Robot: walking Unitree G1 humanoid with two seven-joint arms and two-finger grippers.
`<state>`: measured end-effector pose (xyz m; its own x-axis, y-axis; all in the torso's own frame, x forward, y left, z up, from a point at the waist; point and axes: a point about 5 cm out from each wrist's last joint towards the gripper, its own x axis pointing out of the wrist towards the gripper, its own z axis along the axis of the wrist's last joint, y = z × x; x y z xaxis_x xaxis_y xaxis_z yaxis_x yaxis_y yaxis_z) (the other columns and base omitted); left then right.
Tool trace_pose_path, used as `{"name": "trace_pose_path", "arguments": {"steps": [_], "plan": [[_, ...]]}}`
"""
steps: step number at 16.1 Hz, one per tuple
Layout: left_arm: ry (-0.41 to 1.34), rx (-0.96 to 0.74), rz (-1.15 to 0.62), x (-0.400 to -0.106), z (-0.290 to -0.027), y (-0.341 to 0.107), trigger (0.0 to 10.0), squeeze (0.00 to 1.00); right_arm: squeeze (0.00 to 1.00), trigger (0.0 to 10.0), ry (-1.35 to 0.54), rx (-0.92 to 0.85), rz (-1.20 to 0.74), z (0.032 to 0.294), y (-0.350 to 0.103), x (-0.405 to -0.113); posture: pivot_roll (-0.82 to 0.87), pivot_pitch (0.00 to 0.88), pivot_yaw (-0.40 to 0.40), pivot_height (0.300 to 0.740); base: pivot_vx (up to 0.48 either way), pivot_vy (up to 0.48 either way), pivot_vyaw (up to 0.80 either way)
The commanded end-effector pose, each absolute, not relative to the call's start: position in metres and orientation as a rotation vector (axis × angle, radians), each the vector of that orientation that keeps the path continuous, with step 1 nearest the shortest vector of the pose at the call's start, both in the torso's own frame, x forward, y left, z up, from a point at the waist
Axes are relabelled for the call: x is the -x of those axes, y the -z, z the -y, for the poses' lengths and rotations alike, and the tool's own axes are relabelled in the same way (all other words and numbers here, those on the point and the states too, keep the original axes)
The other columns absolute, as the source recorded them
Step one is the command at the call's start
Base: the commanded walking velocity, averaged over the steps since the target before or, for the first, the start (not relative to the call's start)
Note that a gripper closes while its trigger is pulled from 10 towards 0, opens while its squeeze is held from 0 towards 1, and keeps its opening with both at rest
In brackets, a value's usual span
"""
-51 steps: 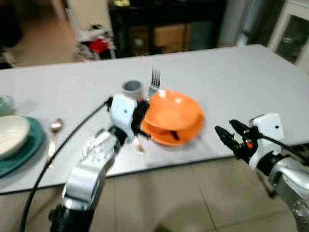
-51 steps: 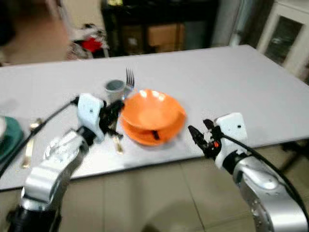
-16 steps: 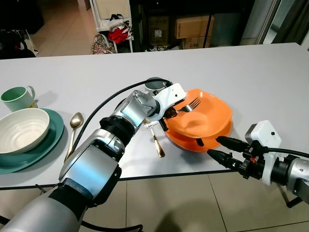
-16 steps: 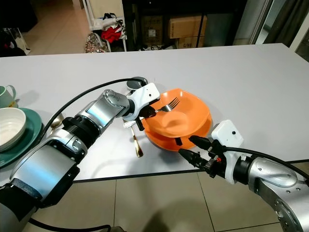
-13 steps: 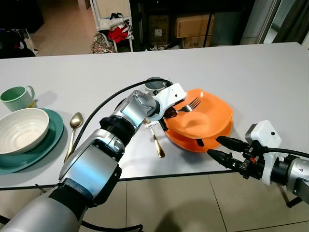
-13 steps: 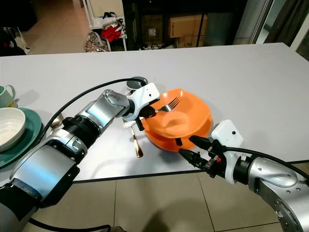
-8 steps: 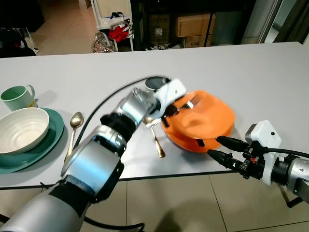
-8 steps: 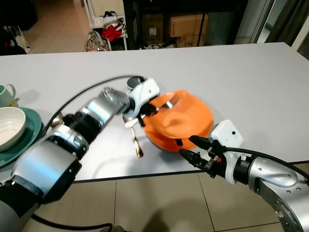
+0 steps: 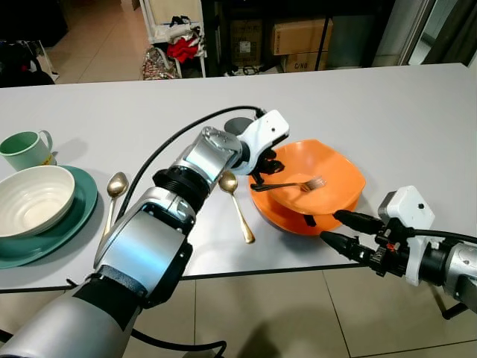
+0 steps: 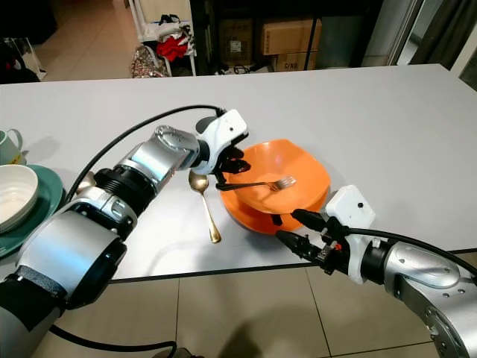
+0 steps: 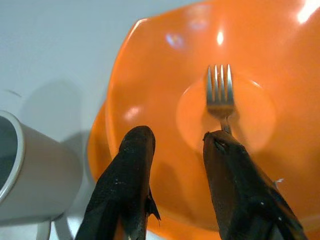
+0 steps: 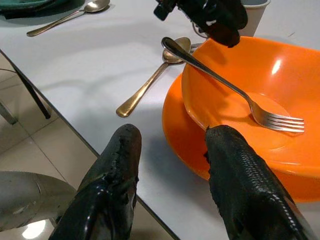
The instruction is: Setting the table
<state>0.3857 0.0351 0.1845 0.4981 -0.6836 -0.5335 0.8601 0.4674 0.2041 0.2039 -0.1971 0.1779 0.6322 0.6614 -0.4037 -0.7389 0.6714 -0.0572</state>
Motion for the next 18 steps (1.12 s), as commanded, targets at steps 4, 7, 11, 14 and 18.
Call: {"name": "trace_pose_path", "arguments": {"steps": [4, 7, 11, 14, 18], "plan": [[0.914, -0.284, -0.163, -0.394, -0.05, -0.218, 10.0, 0.24, 0.0, 10.0, -0.766, 0.186, -0.306, 0.195, -0.186, -0.201, -0.04, 0.0, 0.085, 0.74, 0.0, 0.0, 0.0], [0.793, -0.176, -0.118, -0.389, -0.085, -0.215, 10.0, 0.0, 0.0, 10.0, -0.711, 0.146, -0.243, 0.181, -0.185, -0.199, -0.03, 0.0, 0.091, 0.74, 0.0, 0.0, 0.0], [0.645, -0.167, -0.183, -0.369, -0.107, -0.187, 10.0, 1.0, 0.0, 10.0, -0.658, 0.119, -0.212, 0.171, -0.182, -0.201, -0.04, 0.0, 0.103, 0.74, 0.0, 0.0, 0.0], [0.548, -0.235, -0.399, -0.343, -0.118, -0.152, 10.0, 1.0, 0.0, 10.0, -0.669, 0.125, -0.23, 0.171, -0.181, -0.199, -0.03, 0.0, 0.089, 0.74, 0.0, 0.0, 0.0], [0.463, -0.194, -0.547, -0.331, -0.122, -0.13, 10.0, 1.0, 0.0, 10.0, -0.714, 0.16, -0.282, 0.176, -0.178, -0.196, -0.03, 0.0, 0.078, 0.74, 0.0, 0.0, 0.0]]}}
